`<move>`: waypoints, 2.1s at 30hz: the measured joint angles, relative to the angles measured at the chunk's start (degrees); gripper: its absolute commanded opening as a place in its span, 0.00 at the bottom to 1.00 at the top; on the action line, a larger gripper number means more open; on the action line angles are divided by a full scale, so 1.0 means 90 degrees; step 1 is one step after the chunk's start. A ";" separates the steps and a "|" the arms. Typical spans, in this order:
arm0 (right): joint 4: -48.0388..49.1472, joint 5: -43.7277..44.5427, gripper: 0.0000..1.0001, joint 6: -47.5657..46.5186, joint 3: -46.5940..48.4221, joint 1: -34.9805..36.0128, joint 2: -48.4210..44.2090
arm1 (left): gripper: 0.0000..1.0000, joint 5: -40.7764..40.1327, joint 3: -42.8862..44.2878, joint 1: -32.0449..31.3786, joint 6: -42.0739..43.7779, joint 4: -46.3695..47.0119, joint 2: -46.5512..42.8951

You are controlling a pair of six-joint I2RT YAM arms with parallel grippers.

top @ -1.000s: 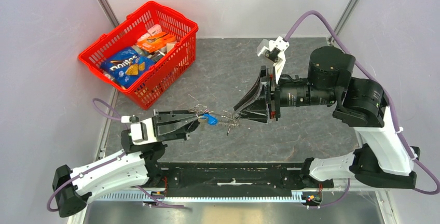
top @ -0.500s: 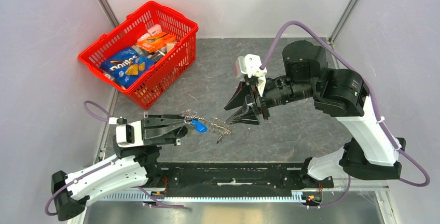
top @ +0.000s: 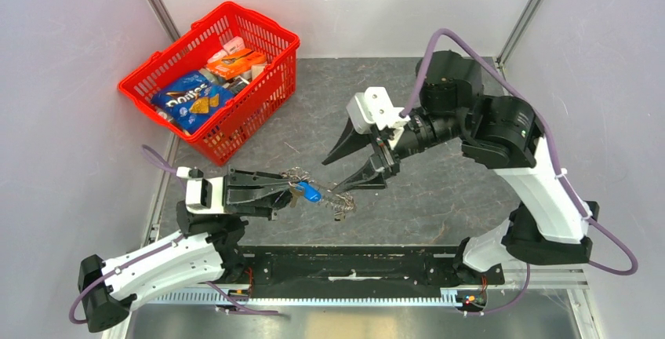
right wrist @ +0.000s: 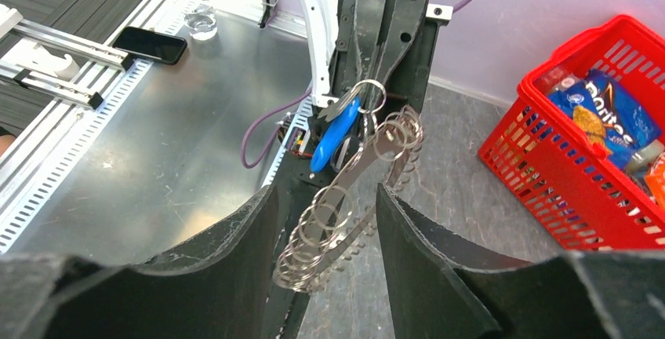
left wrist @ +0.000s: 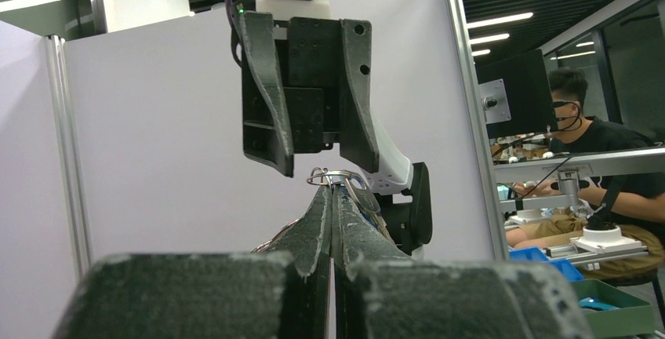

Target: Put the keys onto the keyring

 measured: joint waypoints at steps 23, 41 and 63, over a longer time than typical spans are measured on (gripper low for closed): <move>0.0109 -0.0483 0.49 -0.0296 0.0440 0.0000 0.0653 | 0.02 0.0119 -0.0097 0.0000 -0.0141 -0.0172 -0.0189; 0.0262 -0.0646 0.39 -0.0228 0.0488 0.0000 0.0940 | 0.02 0.0119 -0.0131 0.0000 -0.0141 -0.0175 -0.0192; 0.0087 -0.0811 0.00 -0.0357 0.0488 0.0000 0.0940 | 0.02 0.0104 -0.0148 0.0000 -0.0141 -0.0143 -0.0095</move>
